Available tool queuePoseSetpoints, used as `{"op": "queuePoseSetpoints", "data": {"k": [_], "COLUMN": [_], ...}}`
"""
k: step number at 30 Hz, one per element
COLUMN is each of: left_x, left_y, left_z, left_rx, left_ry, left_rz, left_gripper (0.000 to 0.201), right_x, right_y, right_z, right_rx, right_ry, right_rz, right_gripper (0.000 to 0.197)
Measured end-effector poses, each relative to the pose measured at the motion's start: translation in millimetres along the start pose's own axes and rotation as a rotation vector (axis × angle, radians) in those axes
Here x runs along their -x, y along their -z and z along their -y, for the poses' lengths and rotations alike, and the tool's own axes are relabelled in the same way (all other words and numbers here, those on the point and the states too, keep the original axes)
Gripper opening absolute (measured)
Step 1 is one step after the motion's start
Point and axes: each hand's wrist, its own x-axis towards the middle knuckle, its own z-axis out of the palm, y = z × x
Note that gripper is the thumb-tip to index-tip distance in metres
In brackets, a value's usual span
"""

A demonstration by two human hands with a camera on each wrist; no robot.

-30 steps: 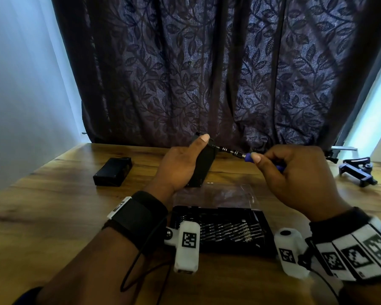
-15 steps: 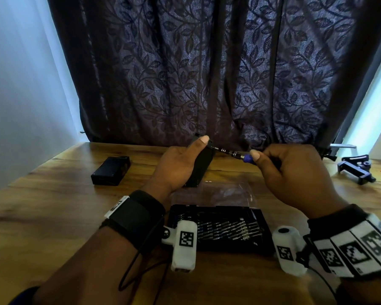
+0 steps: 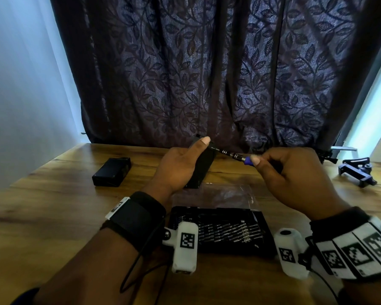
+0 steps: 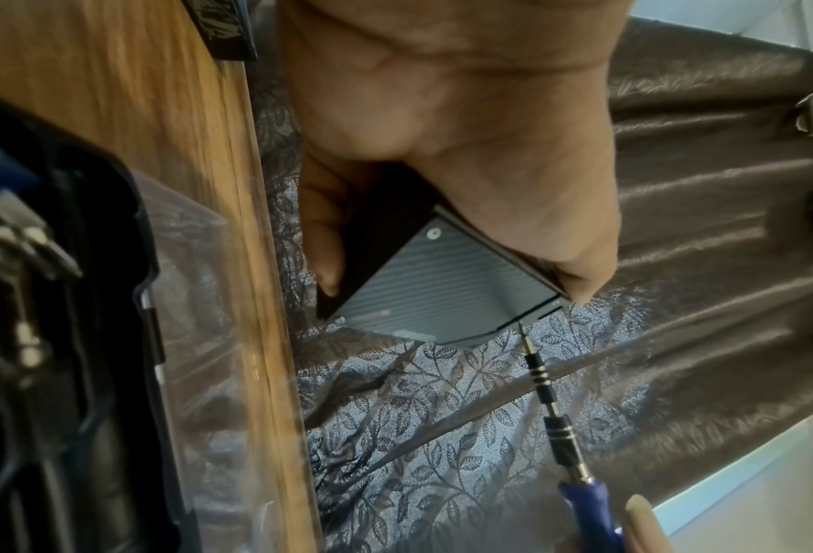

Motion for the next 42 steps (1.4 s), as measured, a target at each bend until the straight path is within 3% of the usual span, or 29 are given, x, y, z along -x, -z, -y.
{"op": "queuePoseSetpoints", "data": {"k": [2,6,9,12,15,18,23,25,27,30,36,42], "left_x": [-0.1,0.0,-2.7,-3.8,-3.0,-2.7,-1.3,0.1,-0.2,-0.7,-0.3,-1.0], "left_y": [0.5,-0.2,-0.2,0.4,0.8,-0.4,-2.2,-2.3,-1.8,-1.2,-2.3,-8.6], "left_z": [-0.3,1.8,5.0,5.5,3.9,3.0,2.3,1.3,1.6,2.2,2.2,7.7], "left_rx": [0.005,0.0,0.003,0.034,0.023,0.0,0.032,0.027,0.032,0.062,0.057,0.206], "left_ry": [-0.004,0.003,0.006,0.015,0.0,-0.013,-0.007,-0.009,-0.009,-0.003,0.003,0.042], "left_rz": [0.011,0.02,0.034,0.056,0.019,-0.002,0.012,0.018,0.023,0.04,0.039,0.022], "left_gripper": [0.066,0.065,0.073,0.095,0.078,0.064,0.064,0.064,0.065,0.064,0.064,0.099], "right_x": [-0.2,0.3,0.4,-0.8,-0.4,0.0,-1.3,-0.7,-0.6,-0.1,0.5,-0.3], "right_y": [1.3,0.5,-0.9,-0.7,1.2,0.5,0.3,1.2,3.3,2.7,1.2,-2.4], "right_z": [0.8,1.1,-1.1,-0.2,1.0,0.9,-2.0,-2.1,-1.1,-0.5,-1.5,1.9], "right_rx": [-0.04,-0.014,0.033,0.069,-0.021,0.01,0.092,0.029,-0.023,0.015,0.045,0.023], "right_ry": [-0.026,0.003,0.037,0.043,-0.018,0.018,0.038,0.014,-0.012,0.016,0.028,0.038], "right_rz": [-0.019,-0.049,-0.044,-0.033,-0.039,-0.068,-0.026,-0.022,-0.031,-0.042,-0.051,-0.031], "right_gripper": [0.019,0.02,0.042,0.048,0.023,0.019,0.048,0.043,0.024,0.02,0.039,0.047]}}
